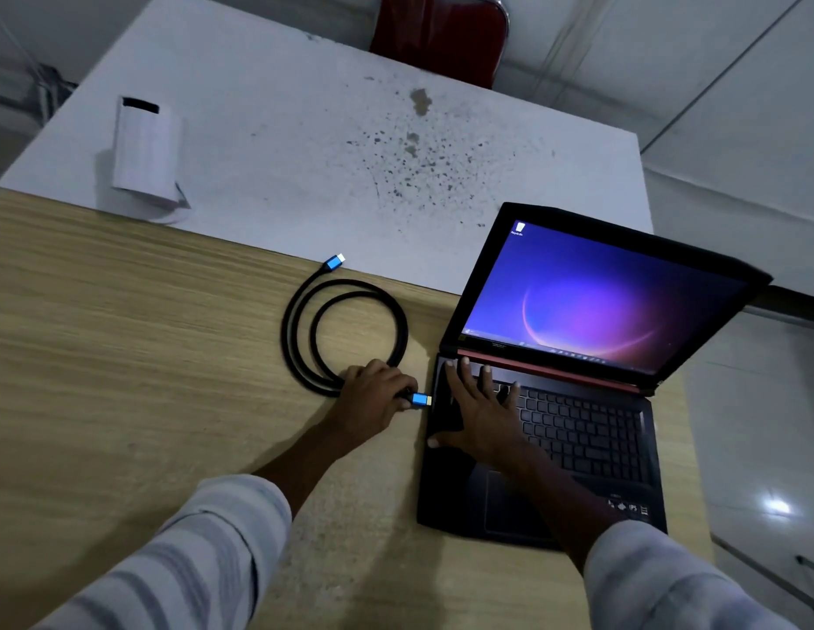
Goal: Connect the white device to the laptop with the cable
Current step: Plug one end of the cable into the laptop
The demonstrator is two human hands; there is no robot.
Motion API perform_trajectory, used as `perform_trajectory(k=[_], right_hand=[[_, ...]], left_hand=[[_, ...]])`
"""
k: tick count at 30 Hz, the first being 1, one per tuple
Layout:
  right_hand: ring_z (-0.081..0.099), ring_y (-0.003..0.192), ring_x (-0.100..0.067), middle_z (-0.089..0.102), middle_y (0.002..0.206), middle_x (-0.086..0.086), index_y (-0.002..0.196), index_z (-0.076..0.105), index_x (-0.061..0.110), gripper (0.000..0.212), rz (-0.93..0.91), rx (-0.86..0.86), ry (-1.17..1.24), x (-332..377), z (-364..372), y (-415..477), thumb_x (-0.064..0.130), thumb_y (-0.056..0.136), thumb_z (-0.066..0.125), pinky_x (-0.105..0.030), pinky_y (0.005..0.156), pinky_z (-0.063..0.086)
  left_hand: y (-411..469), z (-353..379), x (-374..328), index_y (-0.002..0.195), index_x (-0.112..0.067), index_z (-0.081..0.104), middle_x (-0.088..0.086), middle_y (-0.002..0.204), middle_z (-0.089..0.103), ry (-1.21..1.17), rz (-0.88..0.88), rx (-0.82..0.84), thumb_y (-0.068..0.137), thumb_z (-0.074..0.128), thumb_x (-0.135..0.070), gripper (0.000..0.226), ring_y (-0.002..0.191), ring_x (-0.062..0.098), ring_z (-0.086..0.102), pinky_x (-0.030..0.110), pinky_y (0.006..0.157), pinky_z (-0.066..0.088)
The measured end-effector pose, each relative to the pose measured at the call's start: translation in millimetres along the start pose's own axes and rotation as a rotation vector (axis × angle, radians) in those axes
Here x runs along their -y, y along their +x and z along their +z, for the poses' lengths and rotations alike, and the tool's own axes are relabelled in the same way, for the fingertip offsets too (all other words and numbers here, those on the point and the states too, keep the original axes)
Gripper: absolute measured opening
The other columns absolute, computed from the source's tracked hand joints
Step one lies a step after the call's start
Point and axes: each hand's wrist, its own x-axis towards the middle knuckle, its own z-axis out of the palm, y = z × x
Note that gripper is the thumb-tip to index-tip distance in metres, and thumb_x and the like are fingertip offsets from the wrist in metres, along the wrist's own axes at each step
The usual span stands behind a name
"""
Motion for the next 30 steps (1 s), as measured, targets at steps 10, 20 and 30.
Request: perform_trajectory(k=[10,20,30], right_hand=[[-0.021,0.145,-0.035,-0.023,0.159,-0.002,0.148,-0.019,0.03,0.121,0.01,0.001,-0.002,2.2,-2.3,-0.5,0.07,0.07,0.064,-0.07,0.108,-0.01],[-0.022,0.145,-0.033,-0.022,0.159,0.0,0.148,-0.018,0.03,0.121,0.01,0.005,0.034,2.0,-3.3,-1.6,0.068,0.07,0.066,-0.068,0.109,-0.01],[-0.022,0.144,-0.036,-0.021,0.16,-0.002,0.148,-0.018,0.03,0.12,0.0,-0.005,0.024,0.7,-2.1,-0.8,0.07,0.07,0.064,-0.068,0.108,-0.012]], left_hand=[[3.1,-2.5,-2.5,0.112,-0.026,0.064,-0.003,0.107,0.067,0.115,0.054,0.054,0.084,0.067,-0.025,0.028,0.106,0.022,0.057,0.043,0.081,0.041],[5.8,3.6,-3.5,0.106,-0.028,0.063,-0.006,0.1,0.062,0.016,-0.027,0.062,0.087,0.061,-0.021,0.02,0.107,0.019,0.051,0.036,0.081,0.025],[3.0,1.0,-4.2,0.104,-0.031,0.061,-0.009,0.1,0.064,0.073,-0.007,0.041,0.085,0.06,-0.03,0.019,0.104,0.016,0.055,0.041,0.083,0.037]])
